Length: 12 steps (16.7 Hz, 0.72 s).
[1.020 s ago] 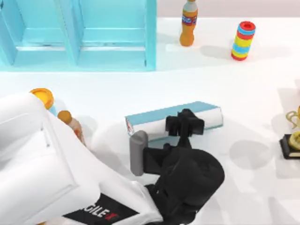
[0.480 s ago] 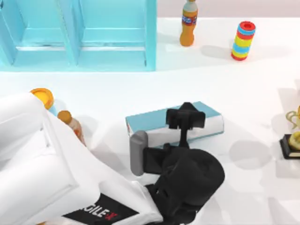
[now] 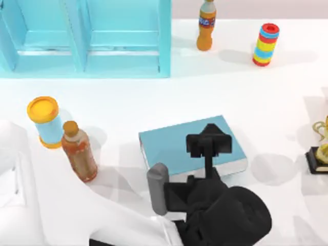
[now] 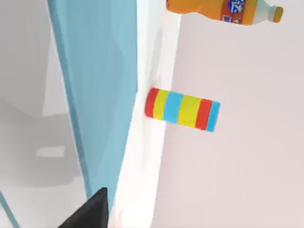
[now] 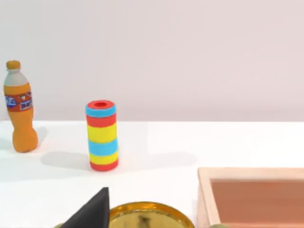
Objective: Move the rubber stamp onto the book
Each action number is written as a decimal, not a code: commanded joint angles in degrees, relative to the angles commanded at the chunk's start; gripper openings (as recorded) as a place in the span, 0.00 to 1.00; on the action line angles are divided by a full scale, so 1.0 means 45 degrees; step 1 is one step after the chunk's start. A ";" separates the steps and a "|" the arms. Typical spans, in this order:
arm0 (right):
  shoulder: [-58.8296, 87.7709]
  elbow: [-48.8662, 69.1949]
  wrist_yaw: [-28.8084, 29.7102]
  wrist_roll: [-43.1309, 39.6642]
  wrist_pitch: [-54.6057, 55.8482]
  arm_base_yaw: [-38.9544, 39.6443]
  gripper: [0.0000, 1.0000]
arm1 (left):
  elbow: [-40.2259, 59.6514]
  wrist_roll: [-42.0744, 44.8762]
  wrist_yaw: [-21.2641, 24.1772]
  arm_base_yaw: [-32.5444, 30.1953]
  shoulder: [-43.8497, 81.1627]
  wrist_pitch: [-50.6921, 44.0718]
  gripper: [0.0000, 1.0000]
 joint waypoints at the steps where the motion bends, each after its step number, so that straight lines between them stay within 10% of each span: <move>1: 0.0000 0.0000 0.0000 0.0000 0.0000 0.0000 1.00 | -0.0025 -0.0722 -0.0381 -0.0474 -0.0175 -0.0855 1.00; 12: 0.0000 0.0000 0.0000 0.0000 0.0000 0.0000 1.00 | -0.0461 -0.5290 -0.3169 -0.4237 -0.1110 -0.6724 1.00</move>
